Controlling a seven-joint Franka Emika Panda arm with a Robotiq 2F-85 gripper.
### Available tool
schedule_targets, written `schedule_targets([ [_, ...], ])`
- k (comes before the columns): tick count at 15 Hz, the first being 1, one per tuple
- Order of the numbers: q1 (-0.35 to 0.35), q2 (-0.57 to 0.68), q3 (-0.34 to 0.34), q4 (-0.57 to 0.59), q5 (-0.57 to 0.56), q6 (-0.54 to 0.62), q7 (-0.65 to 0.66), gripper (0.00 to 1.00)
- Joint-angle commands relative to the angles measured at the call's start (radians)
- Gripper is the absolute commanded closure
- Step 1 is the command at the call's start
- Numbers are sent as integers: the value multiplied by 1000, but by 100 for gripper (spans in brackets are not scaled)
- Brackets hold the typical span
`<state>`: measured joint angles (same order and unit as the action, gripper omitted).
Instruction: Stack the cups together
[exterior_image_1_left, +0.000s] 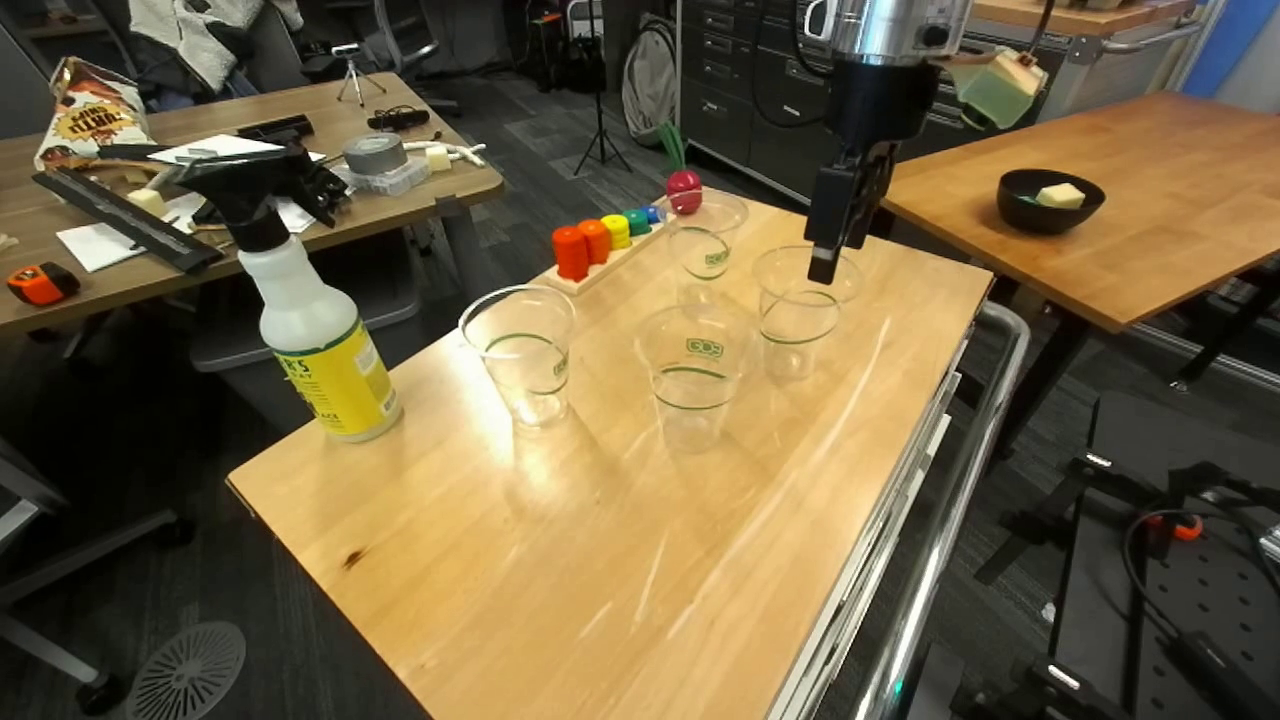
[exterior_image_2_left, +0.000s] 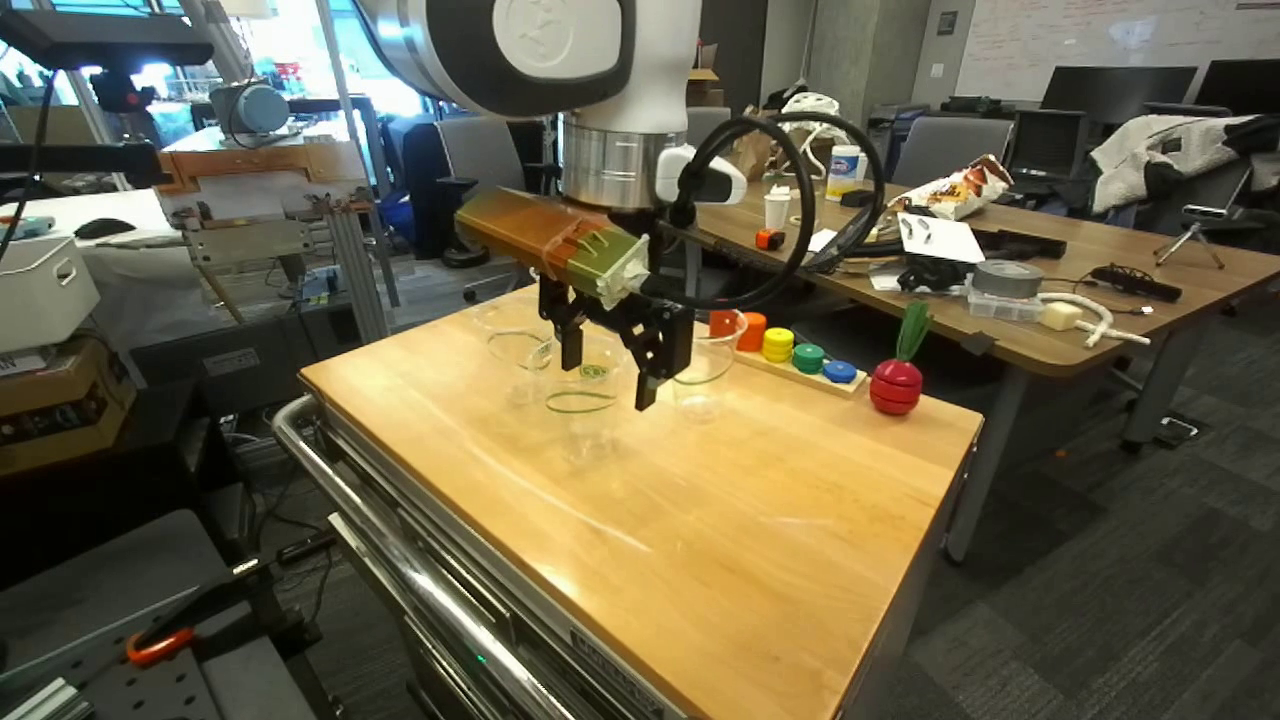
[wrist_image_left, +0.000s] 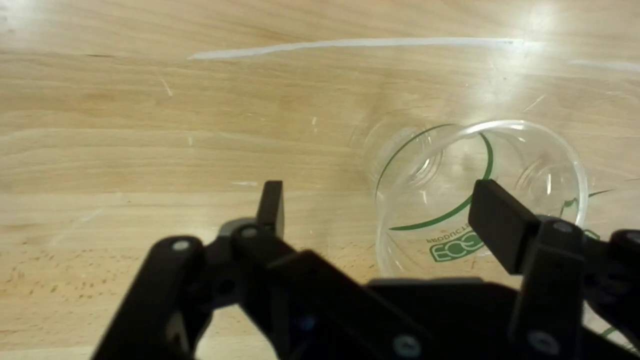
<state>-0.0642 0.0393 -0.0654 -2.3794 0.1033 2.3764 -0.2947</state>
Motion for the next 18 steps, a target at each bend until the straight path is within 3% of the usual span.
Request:
schedule_targets([
  [1, 6, 36, 14, 8, 6, 84, 53, 40],
  [7, 3, 45, 20, 7, -7, 104, 105, 87],
  [8, 3, 38, 18, 0, -16, 121, 118, 90],
  [11, 6, 21, 12, -18, -69, 173, 167, 96],
  [14, 8, 8, 6, -21, -153, 170, 228, 91],
  [18, 0, -24, 5, 25, -171, -13, 229, 89],
])
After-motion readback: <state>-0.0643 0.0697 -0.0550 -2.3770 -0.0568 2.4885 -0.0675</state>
